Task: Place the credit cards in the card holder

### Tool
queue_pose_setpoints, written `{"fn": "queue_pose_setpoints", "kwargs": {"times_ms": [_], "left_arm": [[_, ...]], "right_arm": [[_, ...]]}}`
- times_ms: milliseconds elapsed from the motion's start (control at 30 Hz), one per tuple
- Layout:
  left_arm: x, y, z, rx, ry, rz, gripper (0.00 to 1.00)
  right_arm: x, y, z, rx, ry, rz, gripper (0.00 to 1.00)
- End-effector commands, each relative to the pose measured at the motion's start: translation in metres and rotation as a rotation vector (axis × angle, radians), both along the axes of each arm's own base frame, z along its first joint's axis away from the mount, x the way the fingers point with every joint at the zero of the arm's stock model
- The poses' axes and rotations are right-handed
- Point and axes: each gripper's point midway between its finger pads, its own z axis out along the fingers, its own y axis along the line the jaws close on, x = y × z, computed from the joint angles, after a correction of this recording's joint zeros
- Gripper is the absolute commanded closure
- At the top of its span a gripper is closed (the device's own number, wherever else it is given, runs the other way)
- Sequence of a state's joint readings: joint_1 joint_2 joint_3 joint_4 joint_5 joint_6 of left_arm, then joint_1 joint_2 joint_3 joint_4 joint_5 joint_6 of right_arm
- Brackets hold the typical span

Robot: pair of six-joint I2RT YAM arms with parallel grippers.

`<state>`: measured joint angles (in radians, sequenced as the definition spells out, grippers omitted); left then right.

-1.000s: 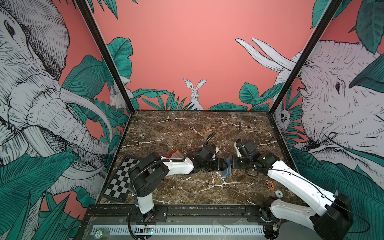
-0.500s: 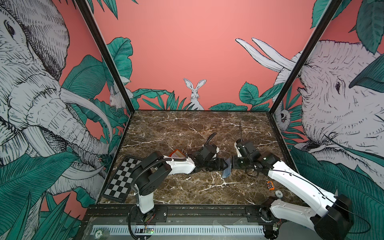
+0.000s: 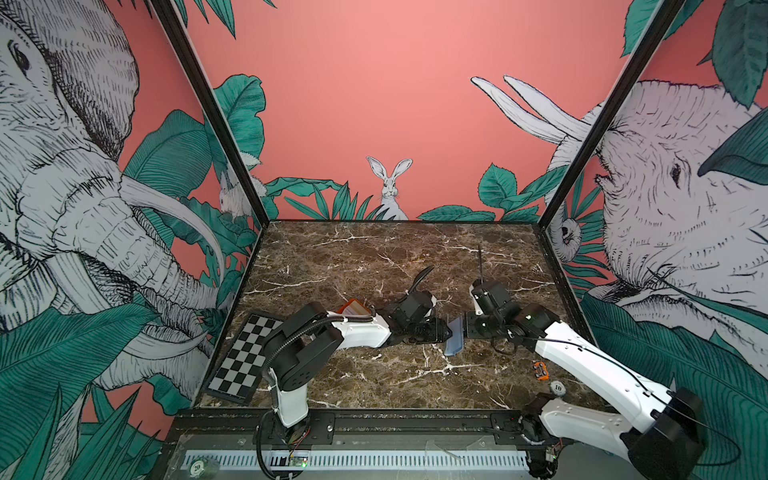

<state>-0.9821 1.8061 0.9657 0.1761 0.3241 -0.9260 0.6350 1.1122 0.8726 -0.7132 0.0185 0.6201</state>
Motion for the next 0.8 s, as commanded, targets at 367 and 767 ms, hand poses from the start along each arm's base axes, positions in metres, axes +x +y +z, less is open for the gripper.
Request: {"fn": "queue_pose_setpoints", "kwargs": {"times_ms": [367, 767], "left_arm": [[0.009, 0.015, 0.020, -0.054, -0.037, -0.003, 0.41], [0.008, 0.023, 0.011, -0.041, -0.019, 0.008, 0.48]], "right_arm": [[-0.003, -0.014, -0.027, -0.095, 0.028, -0.019, 1.00], [-0.003, -0.016, -0.028, -0.109, 0.032, -0.025, 0.86]]}}
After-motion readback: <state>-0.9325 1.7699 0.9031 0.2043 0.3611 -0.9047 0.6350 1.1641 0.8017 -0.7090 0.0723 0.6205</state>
